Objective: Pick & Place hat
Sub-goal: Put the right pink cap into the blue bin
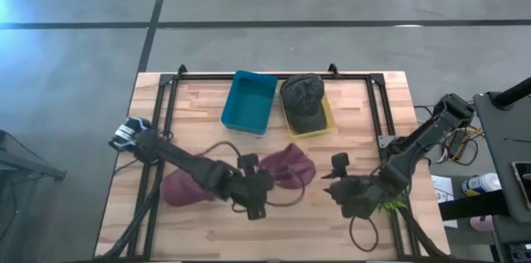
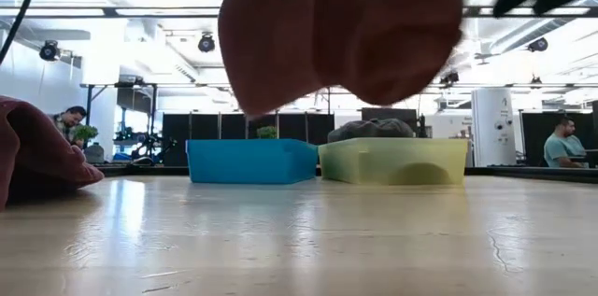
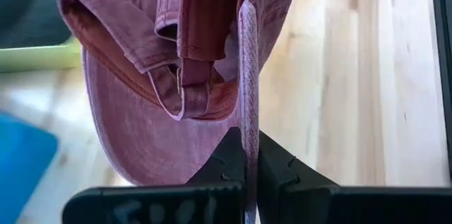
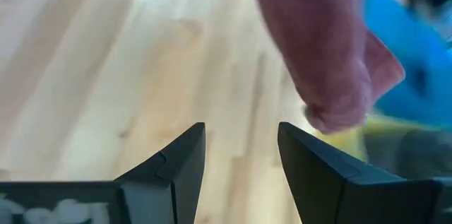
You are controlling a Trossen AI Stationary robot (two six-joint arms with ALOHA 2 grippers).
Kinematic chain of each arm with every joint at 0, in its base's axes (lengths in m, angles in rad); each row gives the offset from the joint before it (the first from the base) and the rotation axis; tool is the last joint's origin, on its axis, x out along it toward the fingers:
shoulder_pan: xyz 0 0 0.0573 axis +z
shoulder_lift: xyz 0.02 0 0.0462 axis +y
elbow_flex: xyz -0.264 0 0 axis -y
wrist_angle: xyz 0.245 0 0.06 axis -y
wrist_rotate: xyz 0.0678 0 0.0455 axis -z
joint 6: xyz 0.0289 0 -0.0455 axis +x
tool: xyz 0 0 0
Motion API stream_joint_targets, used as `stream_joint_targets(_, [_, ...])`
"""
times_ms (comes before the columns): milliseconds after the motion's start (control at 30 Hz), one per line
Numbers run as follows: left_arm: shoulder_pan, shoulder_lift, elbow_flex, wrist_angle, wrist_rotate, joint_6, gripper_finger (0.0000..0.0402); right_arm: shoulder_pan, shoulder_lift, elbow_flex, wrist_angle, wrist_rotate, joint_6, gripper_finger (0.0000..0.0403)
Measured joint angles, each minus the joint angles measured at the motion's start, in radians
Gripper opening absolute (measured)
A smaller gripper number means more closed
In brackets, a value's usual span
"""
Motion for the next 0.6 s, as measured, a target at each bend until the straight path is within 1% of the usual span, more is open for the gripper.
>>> stream_joint_targets(133, [0.010, -0.083, -0.056, 0.001, -0.016, 0.018, 0.0005, -0.018, -0.001, 0.032, 0.002, 0.063, -0.115, 0.0176])
stream_joint_targets(233, [0.007, -0.145, -0.117, -0.003, -0.009, 0.032, 0.0005, -0.048, -0.001, 0.057, 0.001, 0.107, -0.146, 0.0176])
stream_joint_targets(300, [0.008, -0.191, -0.163, -0.011, 0.000, 0.025, 0.0005, -0.078, -0.001, 0.083, 0.006, 0.114, -0.163, 0.0176])
stream_joint_targets(367, [0.016, -0.243, -0.209, -0.007, -0.002, 0.004, 0.0005, -0.118, -0.001, 0.101, 0.013, 0.102, -0.188, 0.0176])
stream_joint_targets(467, [0.045, -0.324, -0.290, 0.028, 0.000, -0.061, 0.0005, -0.192, 0.002, 0.117, 0.043, 0.055, -0.215, 0.0176])
stream_joint_targets(533, [0.078, -0.387, -0.354, 0.089, 0.011, -0.106, 0.0005, -0.243, 0.001, 0.123, 0.057, 0.011, -0.207, 0.0176])
stream_joint_targets(600, [0.123, -0.460, -0.429, 0.188, 0.062, -0.136, 0.0005, -0.289, 0.001, 0.126, 0.083, -0.031, -0.169, 0.0176])
